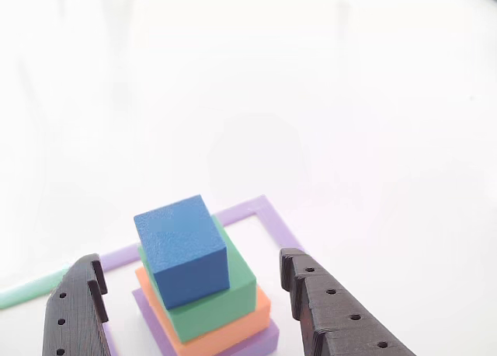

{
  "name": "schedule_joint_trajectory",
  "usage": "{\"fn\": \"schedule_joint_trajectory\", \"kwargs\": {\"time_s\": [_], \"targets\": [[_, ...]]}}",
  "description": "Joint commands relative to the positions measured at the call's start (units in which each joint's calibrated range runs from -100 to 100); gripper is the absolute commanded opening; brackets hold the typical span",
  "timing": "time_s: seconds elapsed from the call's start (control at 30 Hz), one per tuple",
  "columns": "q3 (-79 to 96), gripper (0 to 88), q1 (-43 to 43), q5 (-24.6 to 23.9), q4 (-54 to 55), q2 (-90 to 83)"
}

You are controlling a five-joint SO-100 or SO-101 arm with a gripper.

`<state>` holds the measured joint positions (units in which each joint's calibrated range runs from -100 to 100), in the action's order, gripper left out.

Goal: Tower of hanoi

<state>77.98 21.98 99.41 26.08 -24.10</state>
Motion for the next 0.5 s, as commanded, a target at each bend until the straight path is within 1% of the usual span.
{"fn": "schedule_joint_trajectory", "kwargs": {"time_s": [0.0, 0.47], "targets": [[-4.24, 25.2, -0.59, 0.59, 1.8, 0.79], [-6.7, 22.9, -3.26, 0.59, 2.45, 4.31]]}}
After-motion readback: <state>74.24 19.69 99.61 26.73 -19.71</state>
